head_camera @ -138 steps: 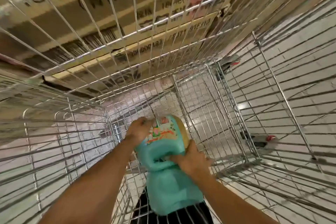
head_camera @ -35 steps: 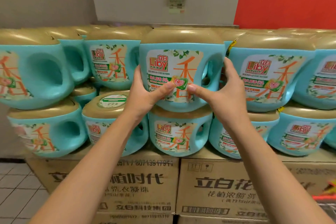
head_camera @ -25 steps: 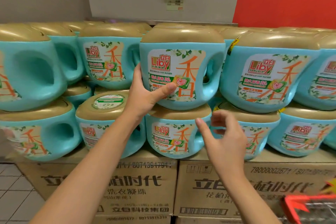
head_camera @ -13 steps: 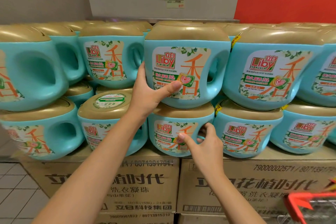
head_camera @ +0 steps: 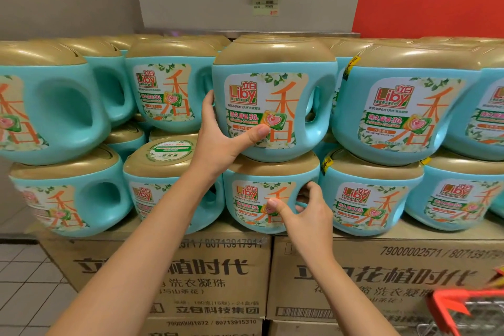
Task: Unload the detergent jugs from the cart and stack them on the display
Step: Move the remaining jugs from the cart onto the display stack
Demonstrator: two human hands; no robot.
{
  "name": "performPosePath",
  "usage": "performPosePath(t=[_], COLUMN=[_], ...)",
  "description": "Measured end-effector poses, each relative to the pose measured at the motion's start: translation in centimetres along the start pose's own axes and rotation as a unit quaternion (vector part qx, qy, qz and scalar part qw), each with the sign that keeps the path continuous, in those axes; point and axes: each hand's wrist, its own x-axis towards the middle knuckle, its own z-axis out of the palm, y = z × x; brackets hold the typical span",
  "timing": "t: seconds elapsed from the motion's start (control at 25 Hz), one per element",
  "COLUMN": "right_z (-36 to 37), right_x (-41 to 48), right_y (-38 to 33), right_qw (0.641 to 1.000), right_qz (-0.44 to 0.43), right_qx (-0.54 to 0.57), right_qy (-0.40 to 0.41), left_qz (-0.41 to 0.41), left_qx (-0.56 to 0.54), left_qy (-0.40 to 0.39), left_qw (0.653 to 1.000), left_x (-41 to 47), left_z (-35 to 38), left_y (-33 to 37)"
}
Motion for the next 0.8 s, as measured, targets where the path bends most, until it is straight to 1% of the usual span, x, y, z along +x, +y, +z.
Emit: performPosePath(t=[0.2,0.48,0.56,0.8], right_z=[0.0,-0.2,-0.4,-0.9], right_x=[0.1,0.1,0.0,-0.8], right_y=[-0.2,-0.4,-0.4,-0.5], right_qw=[1.0,1.0,1.0,0.999], right_qz=[0.006,0.009,0.017,0.02], right_qx=[0.002,-0.005,-0.012,-0.035], right_qy=[0.002,-0.01,-0.017,-0.016], left_qz=[-0.018,-0.022,-0.021,-0.007], left_qx=[0.006,-0.003,0.005,0.015], left_qy=[-0.002,-0.006,0.014,0.114], left_qw=[1.0,1.0,1.0,0.993], left_x=[-0.1,-0.5,-0.9,-4.3], left_z=[0.1,0.3,0.3,0.3], left_y=[0.1,0.4,0.6,0.9])
